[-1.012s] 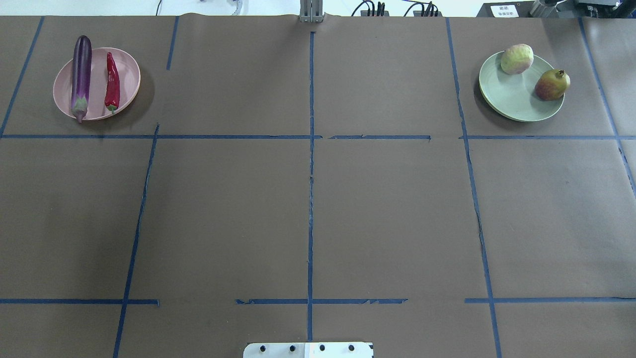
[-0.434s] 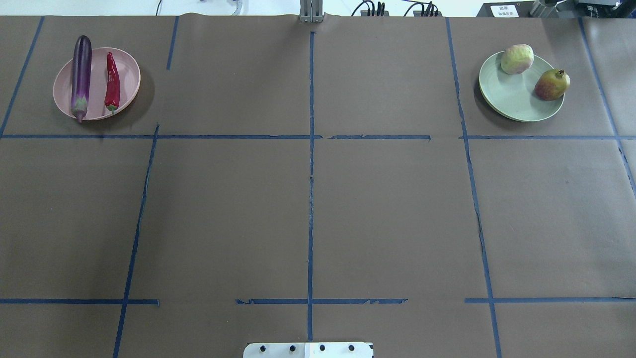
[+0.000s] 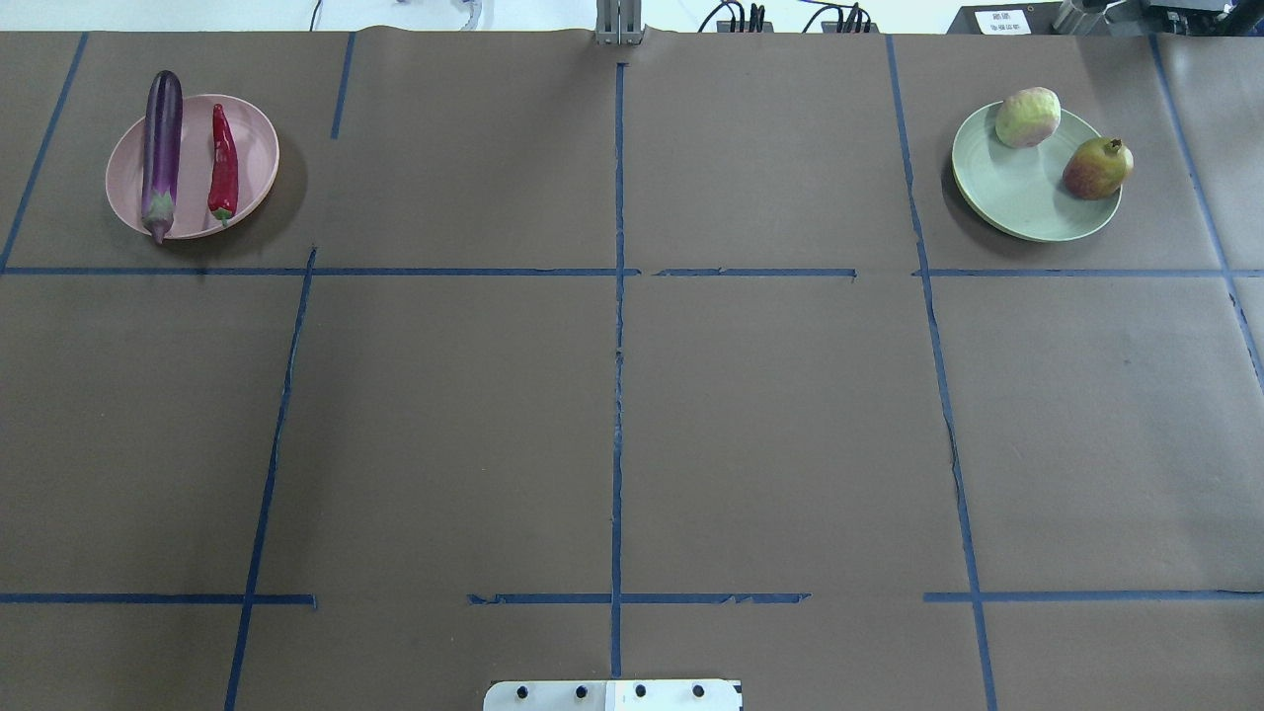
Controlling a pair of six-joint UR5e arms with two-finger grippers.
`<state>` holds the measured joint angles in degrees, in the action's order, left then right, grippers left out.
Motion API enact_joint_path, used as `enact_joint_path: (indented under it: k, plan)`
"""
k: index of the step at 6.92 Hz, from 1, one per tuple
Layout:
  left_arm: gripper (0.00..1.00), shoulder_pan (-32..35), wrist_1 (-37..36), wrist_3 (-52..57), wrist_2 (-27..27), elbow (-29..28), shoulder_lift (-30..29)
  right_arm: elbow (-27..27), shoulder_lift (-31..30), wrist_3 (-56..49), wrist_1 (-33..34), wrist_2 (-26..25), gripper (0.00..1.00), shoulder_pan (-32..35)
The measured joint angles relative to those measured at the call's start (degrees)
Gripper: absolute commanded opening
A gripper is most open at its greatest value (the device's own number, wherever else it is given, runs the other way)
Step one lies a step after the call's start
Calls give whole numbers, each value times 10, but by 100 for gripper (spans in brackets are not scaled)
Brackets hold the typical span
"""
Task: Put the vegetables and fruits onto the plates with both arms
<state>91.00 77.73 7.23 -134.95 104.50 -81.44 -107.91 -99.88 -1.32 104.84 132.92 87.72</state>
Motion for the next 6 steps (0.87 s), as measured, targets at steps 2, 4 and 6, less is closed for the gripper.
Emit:
enact_joint_path:
  k: [2,4,6]
  plan:
    - [100,-1,0,-2,0,10,4,12,-18,-2,-41,-2,100,0]
    - [100,-1,3,0,0,18,10,24,-39,5,-104,-5,100,0]
    - [100,0,7,3,1,24,19,24,-41,8,-117,-1,100,0]
